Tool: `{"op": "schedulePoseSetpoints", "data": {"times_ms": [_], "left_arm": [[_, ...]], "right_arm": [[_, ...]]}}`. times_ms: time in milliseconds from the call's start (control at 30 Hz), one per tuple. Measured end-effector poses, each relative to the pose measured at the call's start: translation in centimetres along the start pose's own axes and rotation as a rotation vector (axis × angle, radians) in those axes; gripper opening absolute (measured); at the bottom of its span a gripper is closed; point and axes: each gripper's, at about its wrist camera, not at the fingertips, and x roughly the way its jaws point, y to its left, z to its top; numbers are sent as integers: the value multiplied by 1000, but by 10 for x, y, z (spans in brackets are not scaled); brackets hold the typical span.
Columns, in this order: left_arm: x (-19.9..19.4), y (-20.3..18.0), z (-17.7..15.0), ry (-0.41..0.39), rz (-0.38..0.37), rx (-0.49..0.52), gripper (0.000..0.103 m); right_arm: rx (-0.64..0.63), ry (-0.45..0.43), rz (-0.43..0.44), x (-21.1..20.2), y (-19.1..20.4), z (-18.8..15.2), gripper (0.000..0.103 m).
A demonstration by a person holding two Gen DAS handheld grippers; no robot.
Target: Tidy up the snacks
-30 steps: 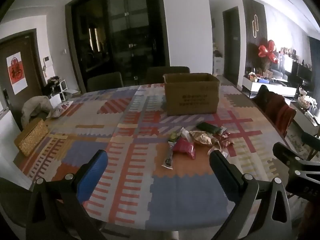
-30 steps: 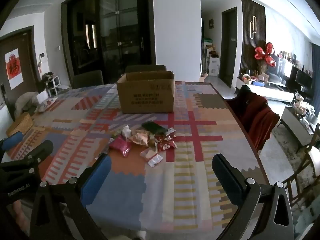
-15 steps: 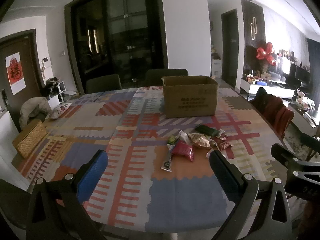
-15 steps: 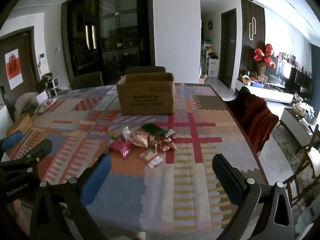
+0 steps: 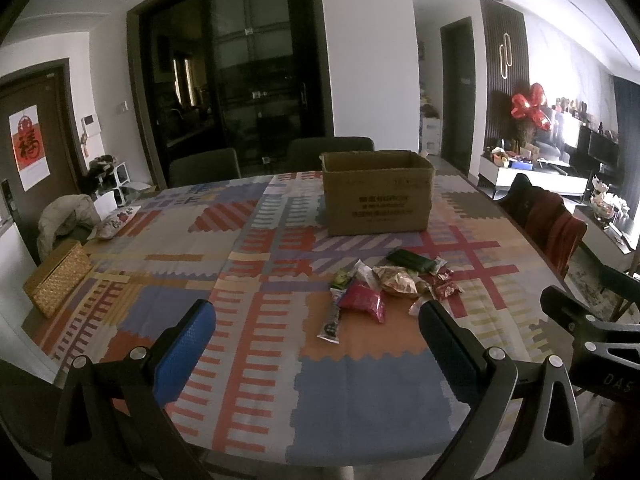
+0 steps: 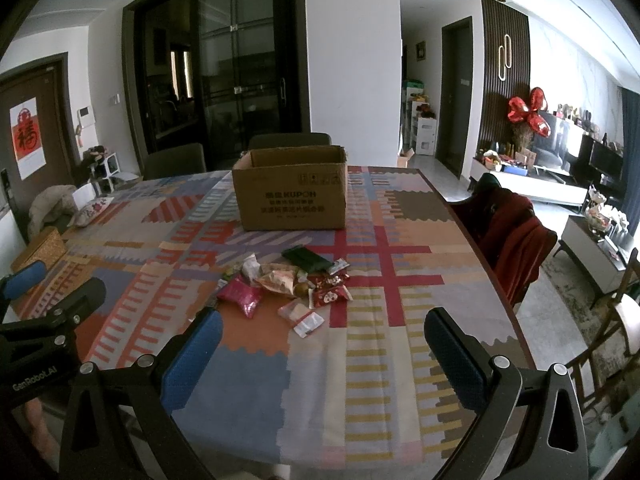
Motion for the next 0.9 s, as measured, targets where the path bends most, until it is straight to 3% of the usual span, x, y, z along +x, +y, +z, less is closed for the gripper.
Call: {"op": "schedulePoseSetpoints", "data": {"times_ms": [900], "left_arm": [[4, -4, -1, 4, 6, 3, 103]], "right_arm": [[-7, 2, 16, 5, -2, 5, 102]]}}
